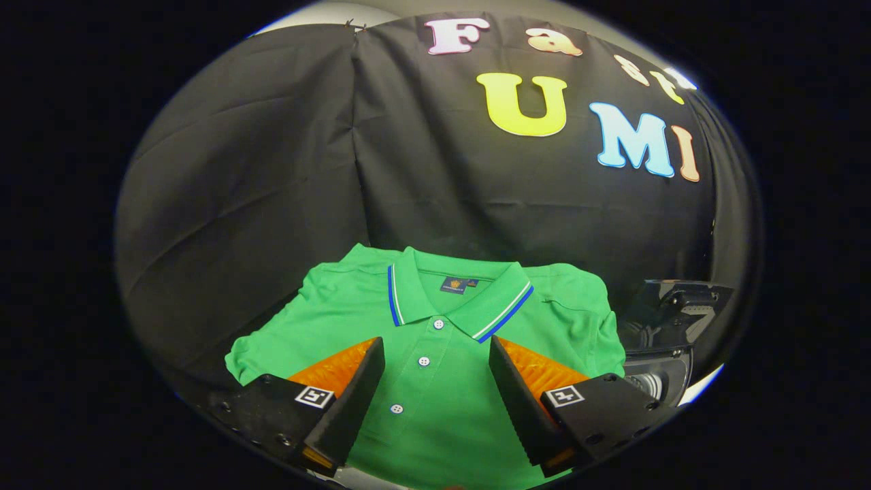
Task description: Put the clothes into the washing machine and then close the washing machine lid.
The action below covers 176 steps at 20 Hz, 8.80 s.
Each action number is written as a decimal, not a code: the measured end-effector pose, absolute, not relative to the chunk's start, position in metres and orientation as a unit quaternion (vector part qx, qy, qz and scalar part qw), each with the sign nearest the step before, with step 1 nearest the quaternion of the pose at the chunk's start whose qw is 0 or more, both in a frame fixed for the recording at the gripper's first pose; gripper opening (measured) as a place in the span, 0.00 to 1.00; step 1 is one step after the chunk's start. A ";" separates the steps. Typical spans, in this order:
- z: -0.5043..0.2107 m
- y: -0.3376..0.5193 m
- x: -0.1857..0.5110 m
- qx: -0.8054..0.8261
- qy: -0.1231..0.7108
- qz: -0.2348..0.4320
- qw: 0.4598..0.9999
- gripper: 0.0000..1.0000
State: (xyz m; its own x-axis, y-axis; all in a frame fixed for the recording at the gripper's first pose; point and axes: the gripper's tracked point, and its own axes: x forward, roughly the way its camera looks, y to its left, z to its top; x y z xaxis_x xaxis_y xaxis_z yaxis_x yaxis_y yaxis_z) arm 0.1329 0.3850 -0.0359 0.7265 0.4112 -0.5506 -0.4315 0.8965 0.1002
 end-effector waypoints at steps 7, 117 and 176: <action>-0.054 0.398 0.135 -0.033 0.321 0.233 0.917 0.97; -0.127 -0.037 0.201 -0.025 0.244 0.039 0.969 0.83; -0.080 -0.022 0.379 0.016 0.191 0.041 0.981 0.98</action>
